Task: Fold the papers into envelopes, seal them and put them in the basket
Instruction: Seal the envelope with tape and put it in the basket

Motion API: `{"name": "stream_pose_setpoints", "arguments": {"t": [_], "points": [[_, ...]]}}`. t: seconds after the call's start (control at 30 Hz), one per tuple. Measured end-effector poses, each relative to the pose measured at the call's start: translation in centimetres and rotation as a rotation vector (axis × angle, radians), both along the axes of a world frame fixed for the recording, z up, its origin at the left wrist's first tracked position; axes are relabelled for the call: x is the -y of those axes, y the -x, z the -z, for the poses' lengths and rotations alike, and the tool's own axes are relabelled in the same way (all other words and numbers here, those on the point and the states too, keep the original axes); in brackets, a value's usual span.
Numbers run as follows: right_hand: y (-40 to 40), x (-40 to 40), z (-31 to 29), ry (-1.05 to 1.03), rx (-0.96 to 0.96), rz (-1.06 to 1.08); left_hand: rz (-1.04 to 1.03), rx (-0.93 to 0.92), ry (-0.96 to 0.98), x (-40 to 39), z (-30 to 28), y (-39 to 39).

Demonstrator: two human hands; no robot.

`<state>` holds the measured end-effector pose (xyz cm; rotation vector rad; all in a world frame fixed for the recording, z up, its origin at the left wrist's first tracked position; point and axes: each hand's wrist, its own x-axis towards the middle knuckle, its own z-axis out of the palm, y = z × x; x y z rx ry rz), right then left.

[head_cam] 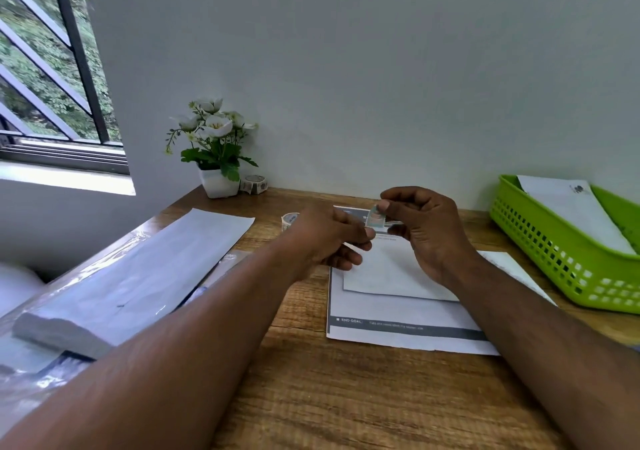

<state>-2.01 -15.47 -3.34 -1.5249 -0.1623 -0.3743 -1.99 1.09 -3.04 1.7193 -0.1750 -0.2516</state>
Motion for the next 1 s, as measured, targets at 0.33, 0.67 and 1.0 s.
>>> {"name": "stream_pose_setpoints", "arguments": {"t": [0.33,0.67,1.0], "points": [[-0.6,-0.5,-0.1,0.232,-0.209,0.068,-0.058,0.321,-0.587,-0.7,1.0,-0.7],[-1.7,-0.5,0.7,0.263,-0.278,0.037,0.006,0.388,-0.700,-0.3,1.1,-1.0],[-3.0,-0.7,3.2,0.366,-0.136,0.060,0.037,0.431,-0.764,0.0,1.1,-1.1]]}}
